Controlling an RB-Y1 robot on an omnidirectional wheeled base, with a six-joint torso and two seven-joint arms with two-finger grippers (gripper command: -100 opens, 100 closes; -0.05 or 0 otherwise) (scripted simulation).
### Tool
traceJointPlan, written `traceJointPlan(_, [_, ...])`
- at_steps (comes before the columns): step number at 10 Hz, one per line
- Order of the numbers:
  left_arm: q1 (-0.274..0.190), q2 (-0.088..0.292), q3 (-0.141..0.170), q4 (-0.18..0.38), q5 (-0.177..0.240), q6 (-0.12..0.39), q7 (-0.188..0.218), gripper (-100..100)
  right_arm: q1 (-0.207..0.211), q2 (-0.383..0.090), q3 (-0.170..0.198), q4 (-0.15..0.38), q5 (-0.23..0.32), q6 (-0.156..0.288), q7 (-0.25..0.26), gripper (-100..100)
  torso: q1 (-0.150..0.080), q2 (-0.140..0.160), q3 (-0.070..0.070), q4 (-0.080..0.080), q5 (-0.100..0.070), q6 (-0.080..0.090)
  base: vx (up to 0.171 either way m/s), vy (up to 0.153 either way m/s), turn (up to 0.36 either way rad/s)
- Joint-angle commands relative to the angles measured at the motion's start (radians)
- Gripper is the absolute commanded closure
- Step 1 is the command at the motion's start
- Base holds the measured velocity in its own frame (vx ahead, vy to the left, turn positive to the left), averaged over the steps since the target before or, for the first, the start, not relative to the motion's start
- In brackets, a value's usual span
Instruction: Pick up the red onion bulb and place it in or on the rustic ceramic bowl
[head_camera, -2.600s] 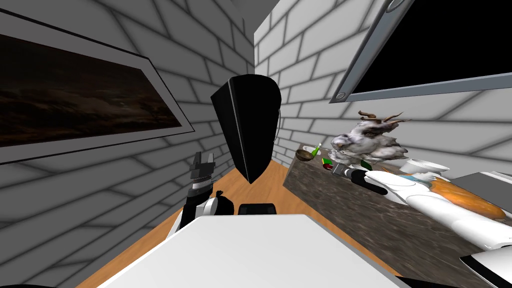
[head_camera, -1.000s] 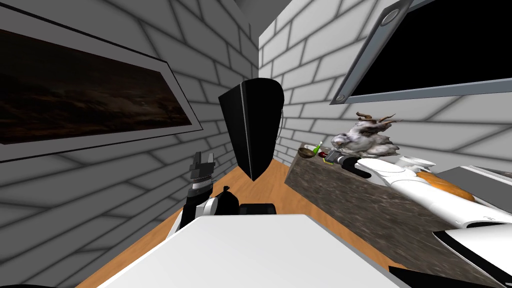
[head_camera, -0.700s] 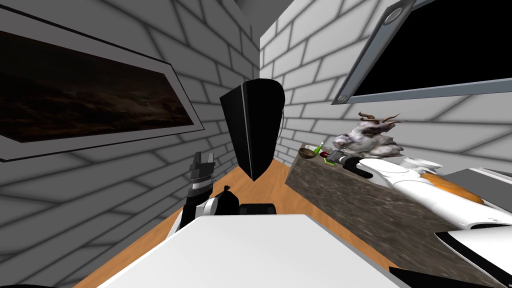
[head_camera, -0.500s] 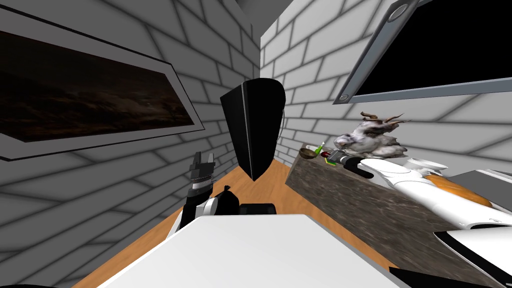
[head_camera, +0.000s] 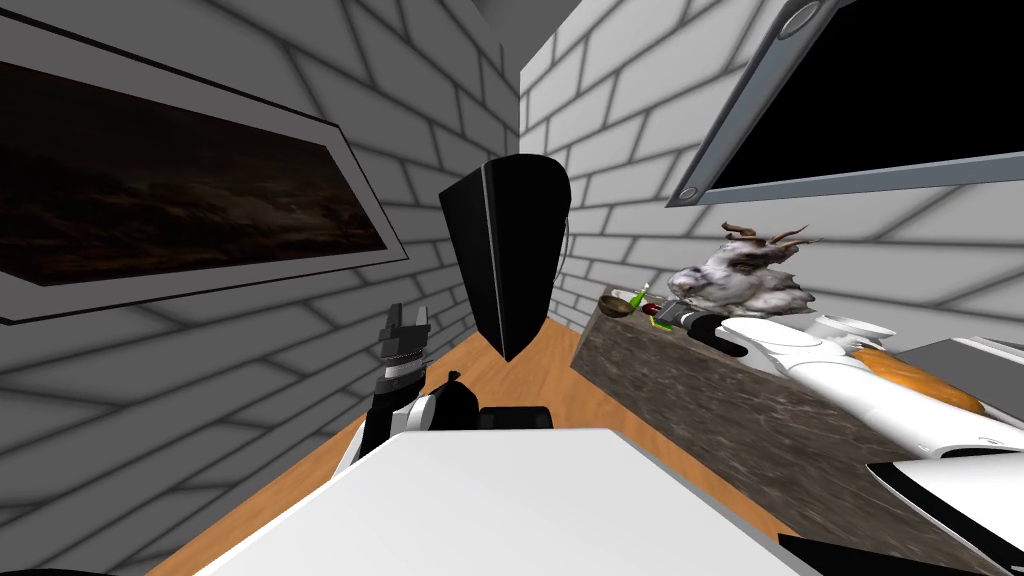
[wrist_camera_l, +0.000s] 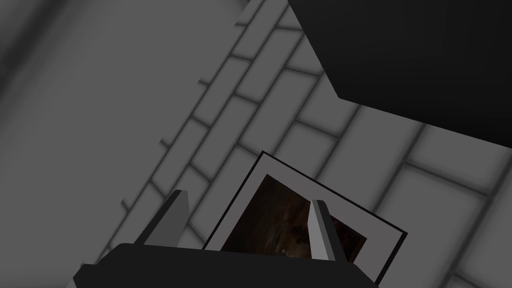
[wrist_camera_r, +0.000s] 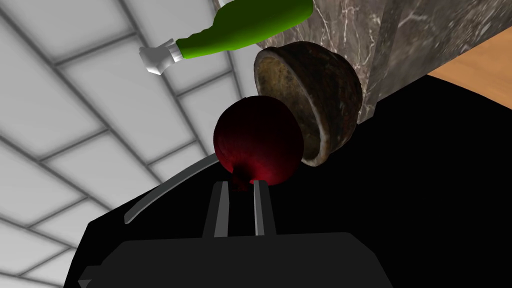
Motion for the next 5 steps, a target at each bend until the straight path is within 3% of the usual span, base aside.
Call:
traceJointPlan(1, [0.0,0.0,0.0,0.0,0.0,0.0,0.0,0,-0.001,0.0,-0.001,0.0,0.0,0.0,0.0,100,0.0,0.0,0.0,0.0,0.0,0.0,0.004,-0.002,0.012])
traceJointPlan(3, [0.0,0.0,0.0,0.0,0.0,0.0,0.0,0,-0.001,0.0,-0.001,0.0,0.0,0.0,0.0,100,0.0,0.0,0.0,0.0,0.0,0.0,-0.002,0.002,-0.008])
traceJointPlan(4, [0.0,0.0,0.0,0.0,0.0,0.0,0.0,0,-0.013,-0.008,-0.015,0.027,0.001,-0.007,-0.036,100,0.001,0.0,0.0,0.0,0.0,0.0,-0.04,0.032,-0.135])
traceJointPlan(5, [0.0,0.0,0.0,0.0,0.0,0.0,0.0,0,-0.013,-0.008,-0.015,0.027,0.001,-0.007,-0.036,100,0.002,0.003,0.002,0.001,0.001,0.003,-0.039,0.031,-0.127])
